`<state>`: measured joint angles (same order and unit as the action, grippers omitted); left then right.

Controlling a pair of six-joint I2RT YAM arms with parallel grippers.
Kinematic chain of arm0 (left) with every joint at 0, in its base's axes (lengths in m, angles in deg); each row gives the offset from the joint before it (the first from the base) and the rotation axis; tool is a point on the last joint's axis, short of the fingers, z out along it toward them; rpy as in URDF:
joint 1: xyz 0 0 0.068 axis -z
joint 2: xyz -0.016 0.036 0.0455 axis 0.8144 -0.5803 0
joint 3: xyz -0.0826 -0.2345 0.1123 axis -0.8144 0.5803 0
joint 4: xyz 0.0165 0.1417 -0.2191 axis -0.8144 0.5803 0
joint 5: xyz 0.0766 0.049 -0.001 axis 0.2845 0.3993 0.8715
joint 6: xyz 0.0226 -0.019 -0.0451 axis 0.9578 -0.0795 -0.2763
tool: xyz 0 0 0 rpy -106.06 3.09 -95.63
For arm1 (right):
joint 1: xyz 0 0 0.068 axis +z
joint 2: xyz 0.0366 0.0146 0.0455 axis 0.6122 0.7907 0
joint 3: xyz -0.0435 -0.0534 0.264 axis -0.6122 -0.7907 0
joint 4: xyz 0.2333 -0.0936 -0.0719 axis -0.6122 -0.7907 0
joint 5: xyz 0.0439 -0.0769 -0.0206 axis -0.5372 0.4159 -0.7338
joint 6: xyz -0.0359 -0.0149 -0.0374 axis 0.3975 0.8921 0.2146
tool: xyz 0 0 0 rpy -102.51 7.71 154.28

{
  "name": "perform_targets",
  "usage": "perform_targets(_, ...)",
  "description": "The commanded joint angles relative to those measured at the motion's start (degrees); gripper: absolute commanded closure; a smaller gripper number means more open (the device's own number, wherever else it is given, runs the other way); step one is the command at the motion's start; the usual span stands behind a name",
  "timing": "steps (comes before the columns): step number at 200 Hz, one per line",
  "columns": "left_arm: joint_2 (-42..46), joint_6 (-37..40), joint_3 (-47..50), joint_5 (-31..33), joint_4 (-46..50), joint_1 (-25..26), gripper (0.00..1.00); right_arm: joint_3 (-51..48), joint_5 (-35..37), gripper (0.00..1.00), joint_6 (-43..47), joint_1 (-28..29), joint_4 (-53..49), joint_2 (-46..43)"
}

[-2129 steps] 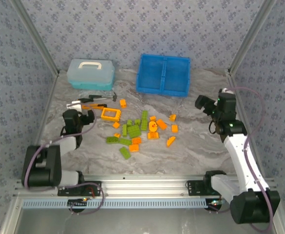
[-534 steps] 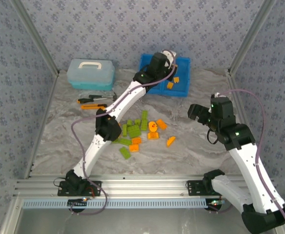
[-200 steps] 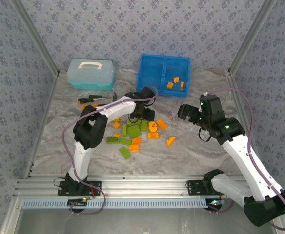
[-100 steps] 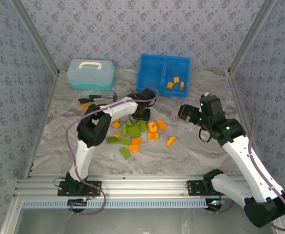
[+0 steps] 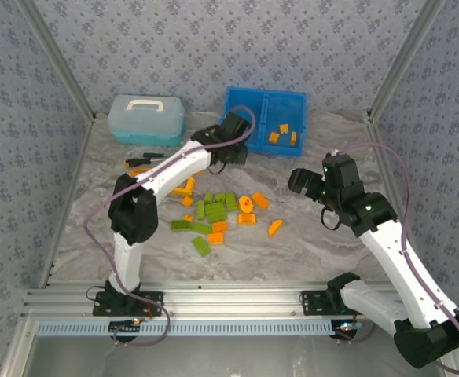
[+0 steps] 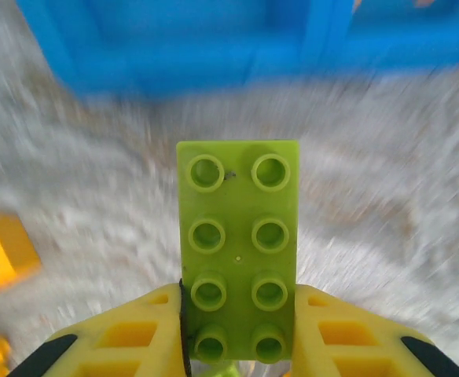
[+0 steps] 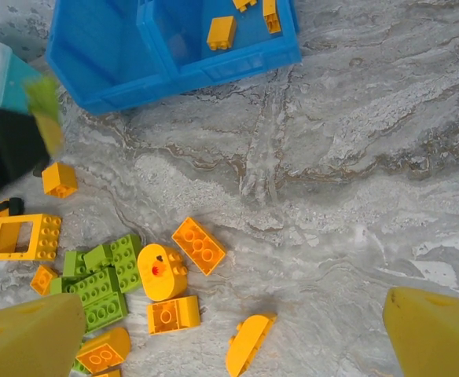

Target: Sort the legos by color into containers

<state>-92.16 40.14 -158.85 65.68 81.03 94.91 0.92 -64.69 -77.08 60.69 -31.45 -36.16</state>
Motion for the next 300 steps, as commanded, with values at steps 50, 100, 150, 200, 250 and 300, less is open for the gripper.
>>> perform_targets(50, -21.44, 8.01, -34.77, -2.65, 1.86, -6.61, 0.69, -0.19, 3.36, 0.00, -1.91, 0.69, -4.35, -4.90)
perform_targets(100, -30.36, 7.45, -40.94, -4.29, -1.15, -6.90, 0.69, -0.92, 3.48, 0.00, -2.75, 0.70, -6.08, -6.82)
perform_targets(150, -30.67, 5.90, -42.34, -4.07, -1.52, -6.91, 0.55, -1.16, 3.30, 0.00, -2.84, 0.68, -6.79, -7.89)
perform_targets(200, -22.59, 6.47, -42.47, -4.03, 4.60, -5.80, 0.47, -1.39, 3.13, 0.00, -3.02, 0.74, -5.32, -7.72)
perform_targets(250, -0.22, -3.36, -16.47, -0.93, 10.27, -3.69, 0.48, -1.32, 2.19, 0.00, -3.29, 0.79, -2.59, -5.47)
perform_targets(300, 24.65, -20.34, 25.11, 1.04, -0.16, 2.18, 0.48, -1.77, 0.53, 0.00, -3.10, 0.99, 0.23, -1.30)
